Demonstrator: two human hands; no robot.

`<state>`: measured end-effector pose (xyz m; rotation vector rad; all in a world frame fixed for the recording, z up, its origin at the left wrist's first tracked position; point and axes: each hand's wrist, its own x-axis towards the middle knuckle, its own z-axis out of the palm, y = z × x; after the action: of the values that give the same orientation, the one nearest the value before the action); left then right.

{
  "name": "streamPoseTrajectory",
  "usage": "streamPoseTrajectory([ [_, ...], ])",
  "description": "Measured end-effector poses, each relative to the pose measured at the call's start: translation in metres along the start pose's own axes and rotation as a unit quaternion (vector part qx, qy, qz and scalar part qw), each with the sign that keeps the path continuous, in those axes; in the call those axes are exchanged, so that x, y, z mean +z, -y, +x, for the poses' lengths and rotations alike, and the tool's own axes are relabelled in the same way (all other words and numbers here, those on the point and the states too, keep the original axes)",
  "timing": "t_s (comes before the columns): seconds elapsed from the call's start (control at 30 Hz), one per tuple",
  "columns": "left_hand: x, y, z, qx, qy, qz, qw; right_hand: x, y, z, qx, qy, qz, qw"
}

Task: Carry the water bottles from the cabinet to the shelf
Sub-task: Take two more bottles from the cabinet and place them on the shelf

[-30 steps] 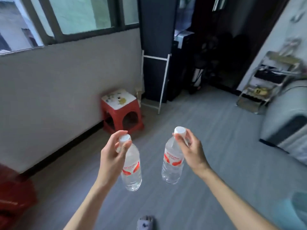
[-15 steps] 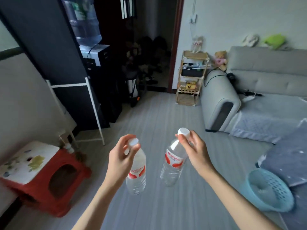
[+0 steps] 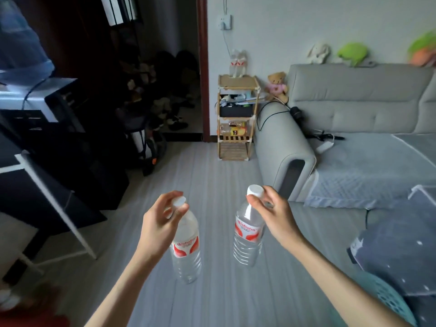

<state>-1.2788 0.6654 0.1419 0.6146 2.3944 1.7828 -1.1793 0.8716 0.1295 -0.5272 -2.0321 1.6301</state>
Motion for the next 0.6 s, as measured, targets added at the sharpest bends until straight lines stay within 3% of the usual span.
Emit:
streamPoseTrajectory([
  [0.3,0.074,0.001,0.195,0.006,-0.007,-0.002,1.0,-0.024,-0.025,0.205,0.013,0.01,-0.005,1.0],
  [0.6,0.125,0.041,0.411,-0.005,0.046,-0.003,0.999,0.0,-0.062,0.41,0.038,-0.012,-0.024,0.999],
])
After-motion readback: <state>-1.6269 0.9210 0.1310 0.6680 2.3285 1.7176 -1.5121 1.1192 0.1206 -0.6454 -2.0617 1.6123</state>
